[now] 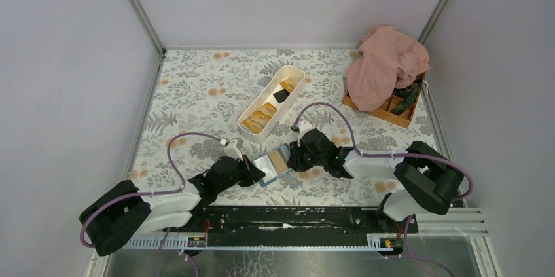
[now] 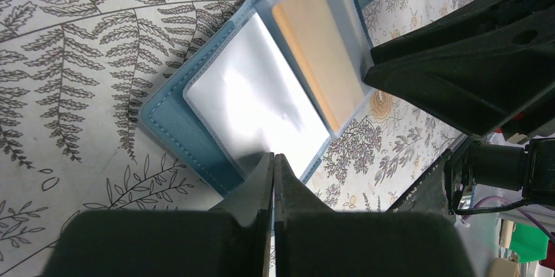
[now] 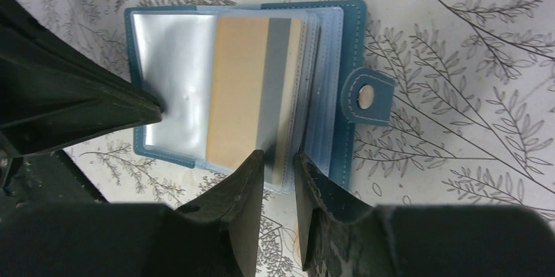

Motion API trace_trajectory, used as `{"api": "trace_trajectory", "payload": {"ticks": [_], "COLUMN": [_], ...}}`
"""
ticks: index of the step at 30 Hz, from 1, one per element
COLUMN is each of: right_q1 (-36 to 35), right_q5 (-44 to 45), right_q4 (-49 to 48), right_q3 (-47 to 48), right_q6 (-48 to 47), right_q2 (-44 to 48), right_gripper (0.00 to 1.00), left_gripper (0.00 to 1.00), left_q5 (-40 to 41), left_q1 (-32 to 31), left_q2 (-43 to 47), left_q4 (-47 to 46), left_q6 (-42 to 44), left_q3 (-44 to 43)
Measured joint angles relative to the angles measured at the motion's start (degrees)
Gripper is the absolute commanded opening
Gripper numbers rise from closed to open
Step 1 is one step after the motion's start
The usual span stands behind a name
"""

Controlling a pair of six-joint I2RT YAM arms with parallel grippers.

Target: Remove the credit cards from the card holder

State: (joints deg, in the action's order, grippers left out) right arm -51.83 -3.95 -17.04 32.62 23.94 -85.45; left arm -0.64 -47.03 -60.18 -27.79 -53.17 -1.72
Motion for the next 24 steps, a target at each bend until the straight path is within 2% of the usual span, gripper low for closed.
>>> {"api": "trace_trajectory", "payload": {"ticks": [14, 24], "right_q1": [-1.4, -4.0], "right_q5": [-1.5, -0.8], "right_q4": [-0.9, 1.9], "right_q3": [0.0, 1.9], "right_q6": [0.3, -0.4], "right_q2": [0.8, 3.1], "right_gripper": [0.31, 0.31], "left_gripper": [0.0, 0.0], "left_q5": [-1.5, -1.9], "left_q1": [0.2, 0.2], "left_q2": [-5.7, -7.5], "left_q4": [-6.9, -9.2], "left_q6": [-0.3, -0.3], "left_q3": [0.0, 0.0]}}
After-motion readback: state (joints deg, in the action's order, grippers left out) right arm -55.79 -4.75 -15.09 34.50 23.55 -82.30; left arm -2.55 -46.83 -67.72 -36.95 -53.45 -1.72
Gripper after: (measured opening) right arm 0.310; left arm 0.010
